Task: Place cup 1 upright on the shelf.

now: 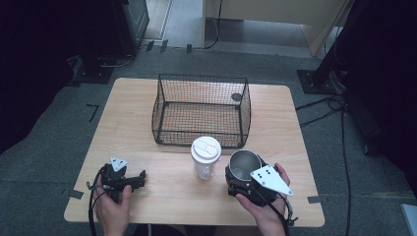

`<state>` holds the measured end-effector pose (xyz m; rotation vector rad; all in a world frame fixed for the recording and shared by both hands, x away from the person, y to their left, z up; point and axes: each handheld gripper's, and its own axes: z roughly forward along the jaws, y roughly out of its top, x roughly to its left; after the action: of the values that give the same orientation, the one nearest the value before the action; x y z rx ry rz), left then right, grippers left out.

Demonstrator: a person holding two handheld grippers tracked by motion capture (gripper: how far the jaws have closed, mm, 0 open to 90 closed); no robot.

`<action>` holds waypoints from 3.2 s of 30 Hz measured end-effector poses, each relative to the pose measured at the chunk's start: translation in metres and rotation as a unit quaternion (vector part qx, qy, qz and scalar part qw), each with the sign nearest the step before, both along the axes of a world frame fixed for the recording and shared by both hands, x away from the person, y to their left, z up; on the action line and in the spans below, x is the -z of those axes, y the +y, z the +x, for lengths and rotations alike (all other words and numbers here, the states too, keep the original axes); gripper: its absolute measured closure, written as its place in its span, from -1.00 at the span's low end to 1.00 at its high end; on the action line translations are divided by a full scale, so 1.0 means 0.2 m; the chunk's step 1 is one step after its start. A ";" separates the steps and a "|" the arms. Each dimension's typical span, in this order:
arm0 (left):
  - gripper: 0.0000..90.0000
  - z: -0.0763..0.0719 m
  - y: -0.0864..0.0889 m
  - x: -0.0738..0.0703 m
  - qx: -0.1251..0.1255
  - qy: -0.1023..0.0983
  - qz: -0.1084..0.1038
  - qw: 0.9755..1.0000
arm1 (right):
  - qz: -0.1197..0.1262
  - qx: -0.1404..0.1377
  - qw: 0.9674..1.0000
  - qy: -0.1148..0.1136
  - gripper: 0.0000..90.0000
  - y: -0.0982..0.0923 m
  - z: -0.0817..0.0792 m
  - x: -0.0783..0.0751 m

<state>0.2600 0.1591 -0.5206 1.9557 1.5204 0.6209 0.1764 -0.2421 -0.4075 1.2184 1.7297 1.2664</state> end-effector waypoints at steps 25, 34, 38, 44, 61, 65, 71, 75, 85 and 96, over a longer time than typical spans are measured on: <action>-1.00 0.00 0.00 0.00 0.000 -0.001 0.000 1.000 | 0.034 0.022 0.993 -0.113 -0.84 0.00 0.12 -0.13; -1.00 0.00 0.00 0.00 0.000 0.000 0.000 1.000 | 0.034 0.028 0.987 -0.154 -0.84 0.01 0.18 -0.15; -1.00 0.00 0.00 0.00 0.000 0.000 0.000 1.000 | 0.027 0.024 0.985 -0.167 -0.84 0.02 0.21 -0.15; -1.00 0.00 0.00 0.00 0.000 0.001 0.000 1.000 | 0.033 0.027 0.982 -0.185 -0.84 0.00 0.27 -0.19; -1.00 0.00 0.00 0.00 0.000 0.001 0.000 1.000 | 0.069 0.010 0.979 -0.192 -0.84 0.03 0.45 -0.27; -1.00 0.00 0.00 0.00 0.000 0.001 0.000 1.000 | 0.087 0.005 0.978 -0.188 -0.84 0.04 0.53 -0.28; -1.00 0.00 0.00 0.00 0.000 0.001 0.000 1.000 | 0.095 0.008 0.977 -0.189 -0.84 0.05 0.63 -0.29; -1.00 0.00 0.00 0.00 0.000 0.000 0.000 1.000 | 0.090 0.010 0.977 -0.192 -0.84 0.06 0.70 -0.29; -1.00 0.00 0.00 0.00 0.000 0.000 0.000 1.000 | 0.093 0.002 0.980 -0.176 -0.84 0.12 0.89 -0.25; -1.00 0.00 0.00 0.00 0.000 0.001 0.000 1.000 | 0.094 0.010 0.986 -0.138 -0.84 0.18 1.10 -0.10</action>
<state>0.2600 0.1591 -0.5205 1.9574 1.5209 0.6194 0.3957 -0.2063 -0.3867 1.0992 1.4213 1.5356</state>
